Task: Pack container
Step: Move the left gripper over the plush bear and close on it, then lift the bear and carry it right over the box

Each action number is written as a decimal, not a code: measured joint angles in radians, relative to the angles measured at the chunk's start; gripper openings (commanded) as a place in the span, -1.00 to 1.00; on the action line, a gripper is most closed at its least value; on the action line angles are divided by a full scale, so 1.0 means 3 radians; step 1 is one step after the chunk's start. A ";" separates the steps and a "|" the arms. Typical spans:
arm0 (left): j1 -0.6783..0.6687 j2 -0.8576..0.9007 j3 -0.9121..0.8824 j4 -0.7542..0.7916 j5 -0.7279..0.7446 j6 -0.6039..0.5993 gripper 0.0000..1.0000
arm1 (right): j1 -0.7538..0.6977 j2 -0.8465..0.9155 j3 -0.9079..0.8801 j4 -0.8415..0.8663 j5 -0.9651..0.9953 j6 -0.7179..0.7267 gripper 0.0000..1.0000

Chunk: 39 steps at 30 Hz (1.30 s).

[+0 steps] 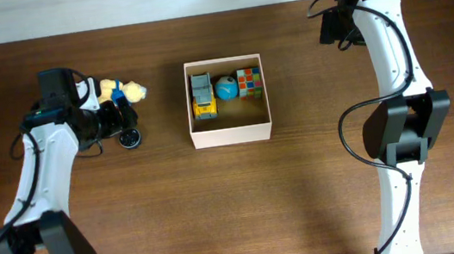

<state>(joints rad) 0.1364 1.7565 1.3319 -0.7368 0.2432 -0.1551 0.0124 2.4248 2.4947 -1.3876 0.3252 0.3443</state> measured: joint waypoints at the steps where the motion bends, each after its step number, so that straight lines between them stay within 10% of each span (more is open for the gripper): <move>1: 0.0000 0.0028 -0.0001 0.0080 0.0008 0.0000 0.98 | 0.0000 0.0000 0.0000 0.0000 0.0000 0.0000 0.98; 9: -0.0003 0.0065 0.0013 0.1288 -0.0189 -0.0011 0.99 | 0.0000 0.0000 0.0000 0.0000 0.0000 0.0000 0.98; 39: -0.0003 0.0973 0.0020 0.1752 -0.0855 0.0431 0.97 | 0.0000 0.0000 -0.0001 0.0000 0.0000 0.0000 0.98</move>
<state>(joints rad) 0.1356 2.0483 1.3380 -0.2111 -0.0132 -0.0257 0.0124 2.4248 2.4943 -1.3876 0.3252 0.3443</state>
